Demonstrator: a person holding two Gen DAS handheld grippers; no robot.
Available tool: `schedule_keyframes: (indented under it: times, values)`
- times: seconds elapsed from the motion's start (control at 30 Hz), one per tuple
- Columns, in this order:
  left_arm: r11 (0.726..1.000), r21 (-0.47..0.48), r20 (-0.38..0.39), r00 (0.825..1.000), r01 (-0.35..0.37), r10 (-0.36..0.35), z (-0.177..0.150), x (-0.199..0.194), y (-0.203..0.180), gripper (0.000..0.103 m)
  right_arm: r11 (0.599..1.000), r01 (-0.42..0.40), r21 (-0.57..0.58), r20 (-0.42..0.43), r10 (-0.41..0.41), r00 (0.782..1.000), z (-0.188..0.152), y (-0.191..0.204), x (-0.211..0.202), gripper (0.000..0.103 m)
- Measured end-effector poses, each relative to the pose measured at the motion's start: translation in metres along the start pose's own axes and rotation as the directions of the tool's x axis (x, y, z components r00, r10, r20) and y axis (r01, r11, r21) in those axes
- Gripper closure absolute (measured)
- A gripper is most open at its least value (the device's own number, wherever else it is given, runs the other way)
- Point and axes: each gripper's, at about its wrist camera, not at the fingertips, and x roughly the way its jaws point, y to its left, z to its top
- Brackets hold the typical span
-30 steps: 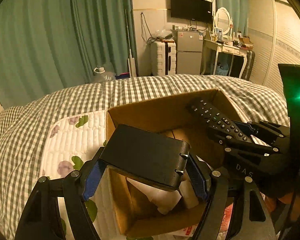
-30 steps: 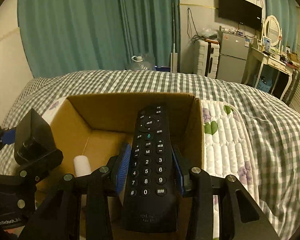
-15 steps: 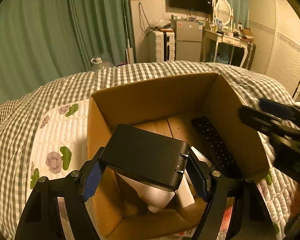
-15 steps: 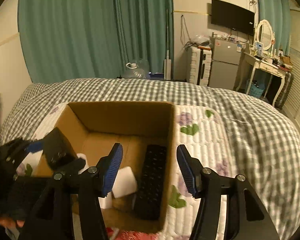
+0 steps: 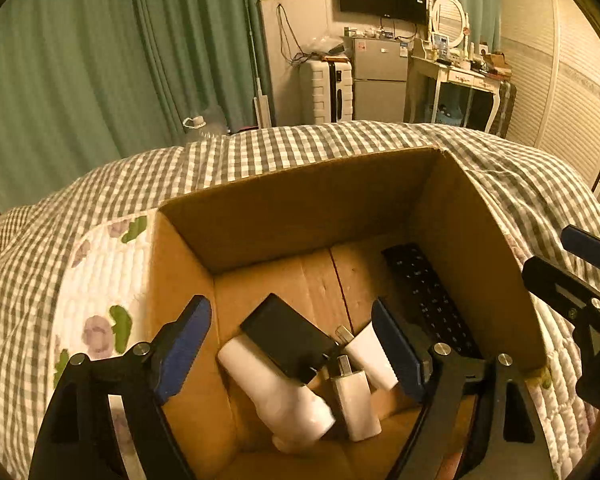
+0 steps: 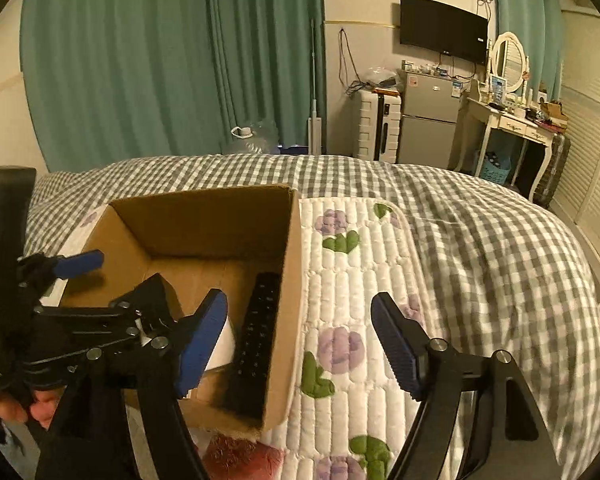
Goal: Organize rigid objects
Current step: 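Grasp the white-and-red bottle with the right gripper while the left grasps the pink rose case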
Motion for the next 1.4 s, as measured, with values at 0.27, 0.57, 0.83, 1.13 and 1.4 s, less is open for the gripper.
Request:
schedule_keyframes:
  times: [0.27,0.57,0.83,1.13,1.4]
  values:
    - [0.999,-0.033,0.057,0.998,-0.017,0.019,-0.027,-0.063,0.026,0.002,1.000,0.005,-0.029,-0.002,-0.005,1.000,-0.020,0.011,-0.051,0.013]
    - [0.988,-0.149,0.066,0.997,-0.036,0.046,-0.086,-0.110,0.064,0.000,0.989,-0.067,-0.135,-0.066,0.058,0.996,-0.064,0.057,-0.065,0.011]
    - [0.976,-0.189,-0.025,0.994,-0.112,0.109,-0.136,-0.079,0.082,0.000,0.960,-0.143,-0.241,-0.217,0.090,0.972,-0.092,0.104,-0.016,0.011]
    - [0.963,-0.209,-0.089,0.984,-0.170,0.155,-0.154,-0.044,0.090,0.000,0.912,-0.216,-0.349,-0.310,0.105,0.945,-0.115,0.144,0.046,0.020]
    - [0.961,-0.205,-0.107,0.981,-0.183,0.164,-0.157,-0.040,0.091,0.000,0.915,-0.222,-0.336,-0.348,0.098,0.932,-0.125,0.139,0.064,0.052]
